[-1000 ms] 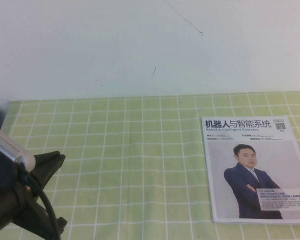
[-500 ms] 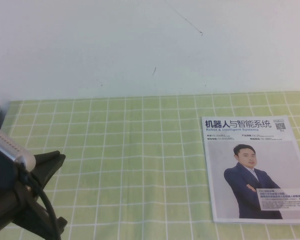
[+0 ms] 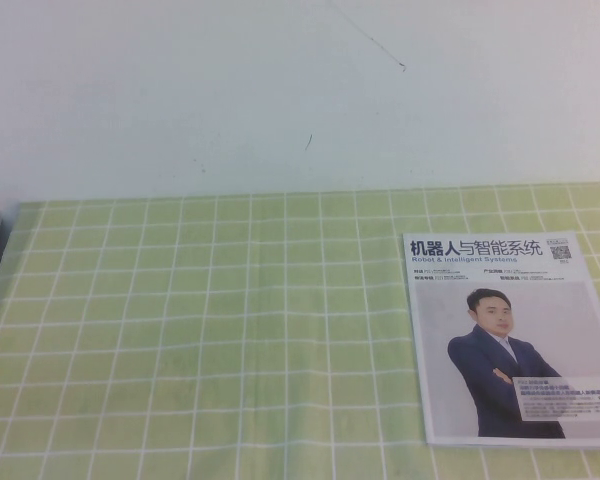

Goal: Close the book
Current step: 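Close the open booklet and leave it lying on the table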

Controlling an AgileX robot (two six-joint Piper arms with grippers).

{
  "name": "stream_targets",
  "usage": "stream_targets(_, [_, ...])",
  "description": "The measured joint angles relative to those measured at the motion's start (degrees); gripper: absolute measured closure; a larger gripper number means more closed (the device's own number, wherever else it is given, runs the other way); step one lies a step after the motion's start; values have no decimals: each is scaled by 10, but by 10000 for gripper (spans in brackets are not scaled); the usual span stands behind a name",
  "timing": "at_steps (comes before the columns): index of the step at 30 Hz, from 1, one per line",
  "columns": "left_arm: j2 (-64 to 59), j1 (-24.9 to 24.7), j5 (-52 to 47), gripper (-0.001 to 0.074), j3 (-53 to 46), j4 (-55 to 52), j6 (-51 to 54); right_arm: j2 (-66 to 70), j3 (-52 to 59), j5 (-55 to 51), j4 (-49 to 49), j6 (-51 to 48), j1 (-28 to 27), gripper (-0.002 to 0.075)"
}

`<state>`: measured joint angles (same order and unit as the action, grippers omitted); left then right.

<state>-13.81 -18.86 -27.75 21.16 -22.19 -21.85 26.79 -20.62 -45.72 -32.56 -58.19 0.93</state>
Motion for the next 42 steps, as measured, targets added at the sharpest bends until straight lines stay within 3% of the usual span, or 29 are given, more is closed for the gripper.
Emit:
stream_targets(5, [79, 70, 27, 739, -82, 57, -1, 0, 0, 0, 0, 0, 0, 729])
stream_targets(10, [106, 95, 37, 739, -146, 111, -1, 0, 0, 0, -1, 0, 0, 729])
stream_targets(16, [108, 95, 49, 739, -192, 165, 30, 0, 0, 0, -1, 0, 0, 729])
stream_targets(24, [108, 95, 159, 739, -225, 214, 152, 0, 0, 0, -3, 0, 0, 729])
stream_targets(30, [124, 95, 106, 739, -224, 227, 168, 0, 0, 0, -3, 0, 0, 729])
stream_targets(42, [145, 113, 99, 739, -223, 234, 234, 0, 0, 0, -4, 0, 0, 729])
